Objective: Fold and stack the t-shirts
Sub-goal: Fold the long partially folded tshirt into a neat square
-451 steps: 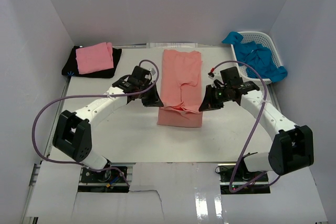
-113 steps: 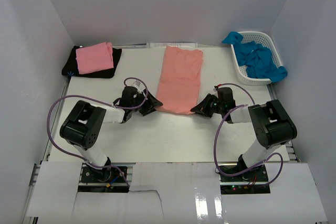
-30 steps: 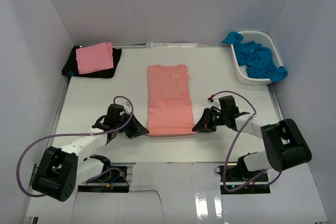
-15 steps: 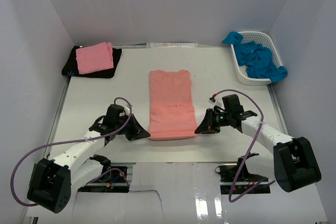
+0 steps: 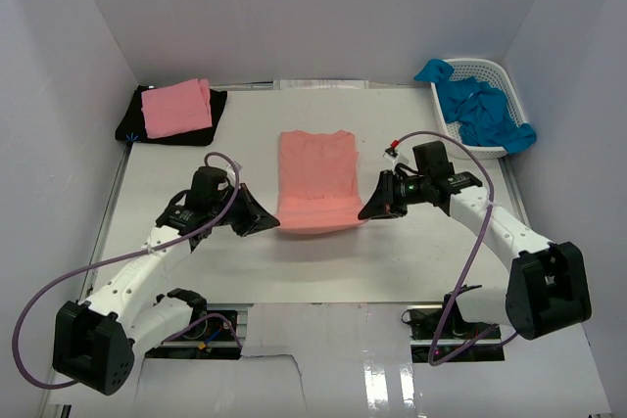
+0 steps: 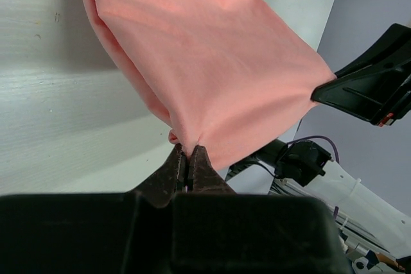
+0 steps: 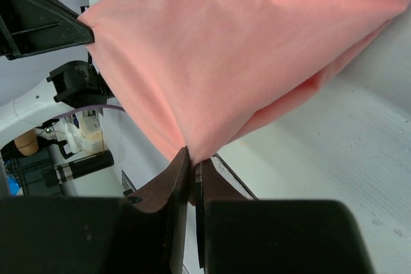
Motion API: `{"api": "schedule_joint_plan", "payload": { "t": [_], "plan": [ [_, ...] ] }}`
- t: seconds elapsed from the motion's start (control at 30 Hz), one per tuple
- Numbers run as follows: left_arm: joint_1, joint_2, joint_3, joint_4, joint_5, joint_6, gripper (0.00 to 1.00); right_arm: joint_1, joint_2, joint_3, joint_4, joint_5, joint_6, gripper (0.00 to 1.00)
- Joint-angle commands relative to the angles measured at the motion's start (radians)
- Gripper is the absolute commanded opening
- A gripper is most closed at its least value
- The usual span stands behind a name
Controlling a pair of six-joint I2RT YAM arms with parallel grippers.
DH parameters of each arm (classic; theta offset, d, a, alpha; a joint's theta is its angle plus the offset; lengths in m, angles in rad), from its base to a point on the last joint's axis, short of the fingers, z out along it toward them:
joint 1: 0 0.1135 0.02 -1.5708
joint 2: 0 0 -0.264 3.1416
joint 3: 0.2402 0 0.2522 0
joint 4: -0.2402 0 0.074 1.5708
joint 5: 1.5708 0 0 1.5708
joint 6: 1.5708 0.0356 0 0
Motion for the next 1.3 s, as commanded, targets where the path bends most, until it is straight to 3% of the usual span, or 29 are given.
{"api": "schedule_joint_plan", "payload": {
  "t": [0.0, 0.4, 0.7, 1.27],
  "plan": [
    [0.02, 0.007, 0.044, -0.038, -0.026, 0.019, 0.0, -0.012, 0.029, 0.081, -0.031, -0.031, -0.031, 0.08],
    [0.067, 0.099, 0.169, -0.022, -0.02, 0.039, 0.0, -0.012, 0.154, 0.24, -0.059, -0.064, -0.049, 0.09],
    [0.075, 0.122, 0.187, 0.008, -0.014, 0.026, 0.0, -0.015, 0.181, 0.22, -0.023, -0.075, -0.038, 0.09],
    [0.107, 0.338, 0.325, 0.116, -0.014, 0.026, 0.0, -0.044, 0.329, 0.388, -0.014, -0.069, -0.023, 0.1]
  ]
}}
